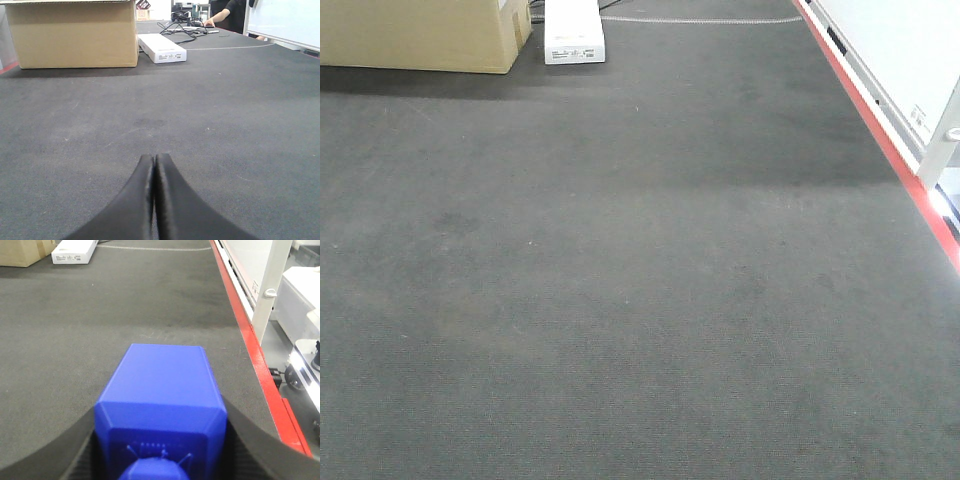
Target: Pour parts from conveyor to right shelf
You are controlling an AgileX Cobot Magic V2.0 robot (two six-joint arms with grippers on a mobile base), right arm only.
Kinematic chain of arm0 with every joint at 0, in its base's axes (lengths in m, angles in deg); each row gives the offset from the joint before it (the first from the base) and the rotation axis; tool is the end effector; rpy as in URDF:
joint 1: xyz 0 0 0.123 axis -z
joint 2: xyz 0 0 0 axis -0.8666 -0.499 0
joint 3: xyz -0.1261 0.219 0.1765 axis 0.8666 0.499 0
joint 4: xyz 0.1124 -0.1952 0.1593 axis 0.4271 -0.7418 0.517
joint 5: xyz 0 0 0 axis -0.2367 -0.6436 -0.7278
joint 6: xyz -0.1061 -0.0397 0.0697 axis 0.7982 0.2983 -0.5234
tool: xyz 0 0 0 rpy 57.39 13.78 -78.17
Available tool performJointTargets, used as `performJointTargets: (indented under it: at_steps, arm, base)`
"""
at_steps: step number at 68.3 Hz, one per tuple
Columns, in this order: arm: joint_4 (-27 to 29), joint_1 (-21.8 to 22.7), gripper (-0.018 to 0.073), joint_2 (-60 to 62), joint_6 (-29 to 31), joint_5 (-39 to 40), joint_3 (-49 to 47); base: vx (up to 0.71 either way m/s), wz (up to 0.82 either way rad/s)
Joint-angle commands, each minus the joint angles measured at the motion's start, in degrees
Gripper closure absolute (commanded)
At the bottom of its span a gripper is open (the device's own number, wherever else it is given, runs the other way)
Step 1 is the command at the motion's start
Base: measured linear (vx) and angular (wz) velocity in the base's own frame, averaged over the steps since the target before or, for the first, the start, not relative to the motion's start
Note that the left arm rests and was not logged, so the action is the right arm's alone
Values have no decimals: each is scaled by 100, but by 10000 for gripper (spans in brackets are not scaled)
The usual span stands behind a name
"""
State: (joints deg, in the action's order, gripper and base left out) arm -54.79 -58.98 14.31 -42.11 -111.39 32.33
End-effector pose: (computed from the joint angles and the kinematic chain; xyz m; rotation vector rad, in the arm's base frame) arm 0.1022 0.0022 0.2746 -0.0434 1.8655 -0.0146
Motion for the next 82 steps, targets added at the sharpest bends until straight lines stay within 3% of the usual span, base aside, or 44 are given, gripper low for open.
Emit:
performJointTargets:
  at_steps: [1,82]
  arm:
    - [-31,1,565,100,32,460,-16]
    - [-13,1,565,121,19,347,-9]
  base:
    - [0,0]
    - [0,0]
